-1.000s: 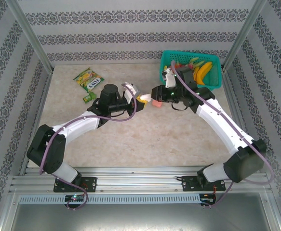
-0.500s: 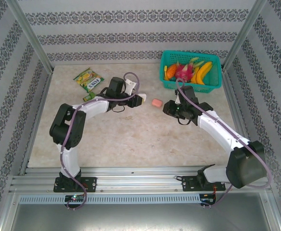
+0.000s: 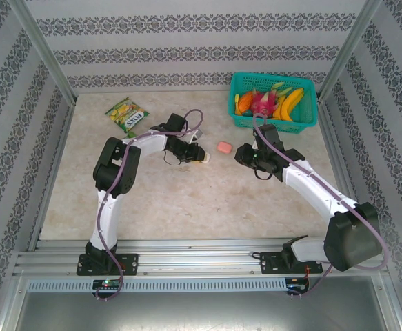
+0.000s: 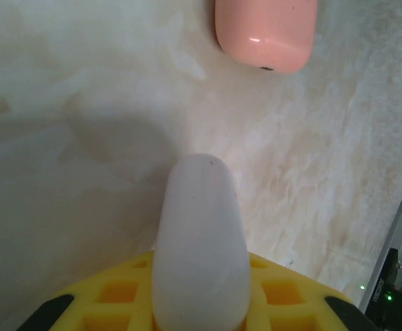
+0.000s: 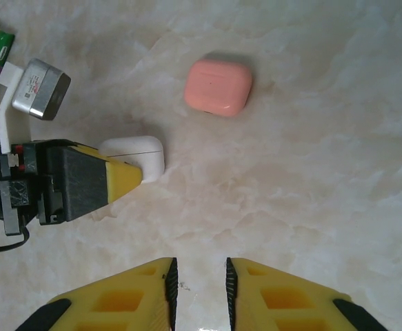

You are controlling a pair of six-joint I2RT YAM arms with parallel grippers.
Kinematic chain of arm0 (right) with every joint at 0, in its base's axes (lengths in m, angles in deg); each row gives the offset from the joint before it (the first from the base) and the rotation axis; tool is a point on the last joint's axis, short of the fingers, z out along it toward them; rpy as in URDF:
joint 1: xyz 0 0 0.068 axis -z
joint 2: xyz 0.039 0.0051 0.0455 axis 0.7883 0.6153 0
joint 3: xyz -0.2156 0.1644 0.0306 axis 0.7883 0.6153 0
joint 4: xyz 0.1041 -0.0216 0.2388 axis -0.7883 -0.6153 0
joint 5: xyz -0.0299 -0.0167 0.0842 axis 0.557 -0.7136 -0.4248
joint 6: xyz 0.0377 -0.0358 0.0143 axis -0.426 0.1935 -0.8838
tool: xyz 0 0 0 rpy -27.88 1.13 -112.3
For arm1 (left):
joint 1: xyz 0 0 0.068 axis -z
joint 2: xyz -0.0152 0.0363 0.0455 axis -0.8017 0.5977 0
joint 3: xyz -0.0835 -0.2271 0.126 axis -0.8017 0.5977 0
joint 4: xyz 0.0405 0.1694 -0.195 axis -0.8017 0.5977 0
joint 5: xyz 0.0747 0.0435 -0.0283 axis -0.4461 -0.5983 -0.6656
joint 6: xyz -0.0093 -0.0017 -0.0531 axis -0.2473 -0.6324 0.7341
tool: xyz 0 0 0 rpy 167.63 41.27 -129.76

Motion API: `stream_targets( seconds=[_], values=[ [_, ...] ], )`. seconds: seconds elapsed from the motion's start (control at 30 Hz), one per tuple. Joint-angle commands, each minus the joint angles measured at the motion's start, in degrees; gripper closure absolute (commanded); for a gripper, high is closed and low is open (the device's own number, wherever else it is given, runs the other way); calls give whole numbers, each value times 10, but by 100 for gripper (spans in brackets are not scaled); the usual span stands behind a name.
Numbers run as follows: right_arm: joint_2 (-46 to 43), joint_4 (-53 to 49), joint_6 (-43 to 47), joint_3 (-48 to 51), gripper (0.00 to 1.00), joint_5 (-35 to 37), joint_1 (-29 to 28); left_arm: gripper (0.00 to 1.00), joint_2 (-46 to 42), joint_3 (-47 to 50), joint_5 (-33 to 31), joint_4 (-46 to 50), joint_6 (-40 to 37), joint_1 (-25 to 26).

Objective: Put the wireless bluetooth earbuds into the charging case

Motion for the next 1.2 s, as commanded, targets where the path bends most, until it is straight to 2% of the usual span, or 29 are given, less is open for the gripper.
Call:
stream_targets(
  seconds=[0.0, 0.1, 0.13, 0.17, 0.33, 0.4, 0.43, 0.47, 0.5, 0.67, 0.83, 0.93, 1.0, 1.1, 1.17],
  values=[
    [-15, 6, -7, 0, 70, 16, 4, 99, 17, -19, 7, 53, 6, -8],
    [-17, 4, -6, -2, 63, 18, 5, 99, 18, -16, 2, 62, 4, -11],
    [-18, 2, -6, -3, 60, 18, 4, 21, 17, -16, -11, 69, 7, -13],
    [-19, -1, -4, -5, 56, 18, 5, 0, 15, -17, -20, 77, 4, -14],
    [-30, -10, -2, -12, 46, 15, 10, 0, -10, -2, -25, 86, 5, -31],
    [-40, -14, 1, -12, 38, 15, 15, 0, -30, 4, -33, 92, 0, -42],
    [-45, -16, 1, -12, 32, 17, 18, 0, -40, 7, -37, 96, -5, -47],
    [-52, -17, 4, -9, 15, 20, 23, 0, -53, 10, -44, 103, -9, -54],
    [-58, -19, 6, -7, 3, 24, 27, 0, -70, 12, -50, 109, -13, -61],
    [-82, -32, 42, -3, 2, 52, 63, 0, -169, 47, -93, 101, -34, -93],
    [-100, -29, 104, 12, 2, 188, 76, 0, -296, 127, -174, 26, -70, -113],
    [-118, 58, 150, 77, 2, 295, 79, 0, -380, 224, -253, -82, -107, -113],
    [-124, 150, 192, 130, 2, 349, 81, 0, -438, 322, -313, -203, -136, -114],
    [-110, 235, 257, 176, 2, 376, 91, 0, -511, 461, -422, -374, -177, -113],
    [-93, 278, 277, 194, 2, 378, 103, 0, -528, 511, -466, -428, -203, -116]
  ],
)
